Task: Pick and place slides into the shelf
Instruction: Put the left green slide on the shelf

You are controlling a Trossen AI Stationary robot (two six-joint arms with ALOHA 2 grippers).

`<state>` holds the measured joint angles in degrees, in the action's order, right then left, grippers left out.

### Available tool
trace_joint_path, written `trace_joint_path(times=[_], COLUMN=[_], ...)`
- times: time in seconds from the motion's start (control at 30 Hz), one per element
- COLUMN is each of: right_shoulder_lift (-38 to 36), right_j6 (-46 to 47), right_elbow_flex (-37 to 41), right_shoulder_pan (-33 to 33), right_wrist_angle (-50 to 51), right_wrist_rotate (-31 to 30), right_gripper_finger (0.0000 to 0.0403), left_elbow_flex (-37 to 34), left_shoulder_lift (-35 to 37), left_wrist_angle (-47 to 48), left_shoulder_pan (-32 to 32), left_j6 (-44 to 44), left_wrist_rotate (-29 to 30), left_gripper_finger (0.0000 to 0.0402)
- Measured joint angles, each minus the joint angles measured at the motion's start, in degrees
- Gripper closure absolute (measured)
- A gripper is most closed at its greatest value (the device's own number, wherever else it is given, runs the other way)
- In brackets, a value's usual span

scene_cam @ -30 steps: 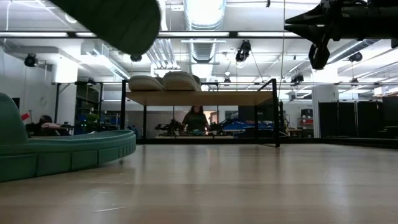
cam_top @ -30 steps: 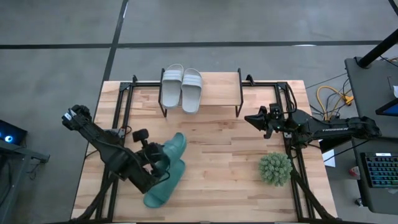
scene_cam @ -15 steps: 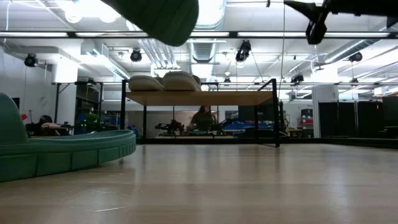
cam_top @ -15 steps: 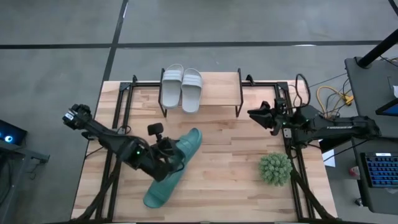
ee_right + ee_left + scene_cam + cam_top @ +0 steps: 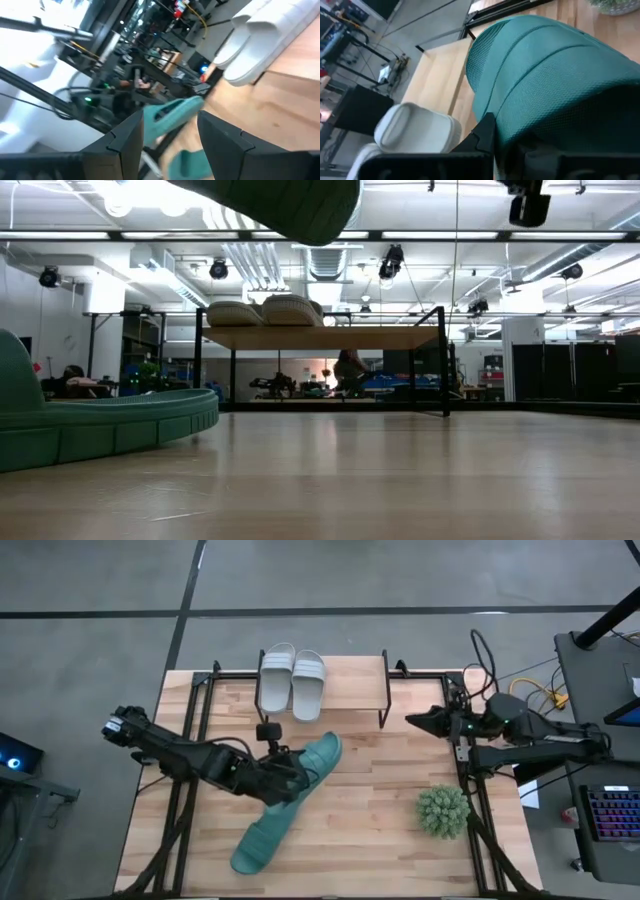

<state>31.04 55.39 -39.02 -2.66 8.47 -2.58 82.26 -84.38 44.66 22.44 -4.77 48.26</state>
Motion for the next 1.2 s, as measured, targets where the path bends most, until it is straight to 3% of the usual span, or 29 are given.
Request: trace_joint_path(times=[0.33, 0.57, 0.93, 1.2], right_shoulder_lift=[4.51, 10.96, 17.33, 20.63], right_j6=[11.65, 13.58, 14.72, 15.21], right_elbow_flex=[-1.21, -1.14, -1.12, -4.19], right_shoulder_pan=[0.02, 0.02, 0.02, 0.02], right_wrist_angle=[-0.10, -5.28, -10.76, -11.00], right_wrist_rotate=[8.03, 17.67, 18.18, 18.01], right_gripper_finger=[0.0225, 0.0225, 0.0221, 0.0143], left_elbow_flex=[-0.01, -0.01, -0.07, -0.12], left_shoulder_lift=[0.00, 0.00, -0.01, -0.02], left_wrist_angle=[-10.52, -13.59, -13.68, -13.68], left_shoulder_pan=[-1.76, -2.05, -2.58, -2.63], left_j6=[10.49, 17.63, 17.72, 17.75], left_wrist_rotate=[0.01, -0.02, -0.03, -0.05], left_gripper_finger=[0.0401, 0.0401, 0.0401, 0.0401])
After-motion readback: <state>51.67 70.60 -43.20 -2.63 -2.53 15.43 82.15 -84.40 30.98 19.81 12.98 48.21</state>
